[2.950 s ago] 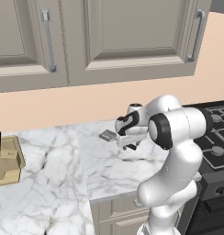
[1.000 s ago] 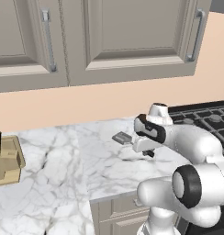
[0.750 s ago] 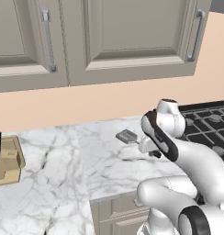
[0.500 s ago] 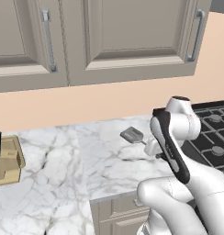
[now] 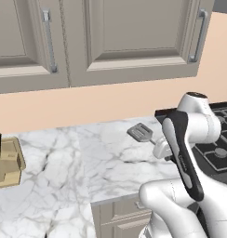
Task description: Put the tomato and onion in the pot. Retrieve the spatula and lightly stir the vegetables in the pot.
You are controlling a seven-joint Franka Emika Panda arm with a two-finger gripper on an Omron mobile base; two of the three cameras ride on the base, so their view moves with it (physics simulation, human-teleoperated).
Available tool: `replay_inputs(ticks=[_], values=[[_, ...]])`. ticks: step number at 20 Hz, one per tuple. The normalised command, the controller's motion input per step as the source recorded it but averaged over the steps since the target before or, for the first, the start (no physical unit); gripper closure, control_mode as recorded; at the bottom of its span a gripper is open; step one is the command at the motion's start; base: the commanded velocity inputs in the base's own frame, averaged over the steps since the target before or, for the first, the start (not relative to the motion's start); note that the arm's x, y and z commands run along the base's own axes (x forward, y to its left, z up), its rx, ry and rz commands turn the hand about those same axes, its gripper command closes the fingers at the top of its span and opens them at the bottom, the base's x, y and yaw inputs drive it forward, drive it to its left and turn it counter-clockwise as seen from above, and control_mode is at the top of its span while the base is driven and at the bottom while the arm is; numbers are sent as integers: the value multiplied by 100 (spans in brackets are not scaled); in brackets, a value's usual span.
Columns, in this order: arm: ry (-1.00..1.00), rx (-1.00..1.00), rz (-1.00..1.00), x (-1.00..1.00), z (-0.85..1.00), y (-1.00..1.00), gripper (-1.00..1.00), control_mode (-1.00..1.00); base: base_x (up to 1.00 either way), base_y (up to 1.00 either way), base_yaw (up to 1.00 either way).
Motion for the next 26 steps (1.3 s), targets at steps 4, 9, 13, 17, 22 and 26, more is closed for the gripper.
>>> replay_inputs(ticks=[4,9,13,17,22,26], values=[[0,0,0,0,0,0,100,-100,0,0,0],[0,0,0,0,0,0,100,-100,0,0,0],[0,0,0,0,0,0,100,100,-36,-16,-2],[0,0,0,0,0,0,100,100,-92,-59,-13],[0,0,0,0,0,0,100,100,-53,-92,-8],[0,0,0,0,0,0,100,100,-17,-100,0]])
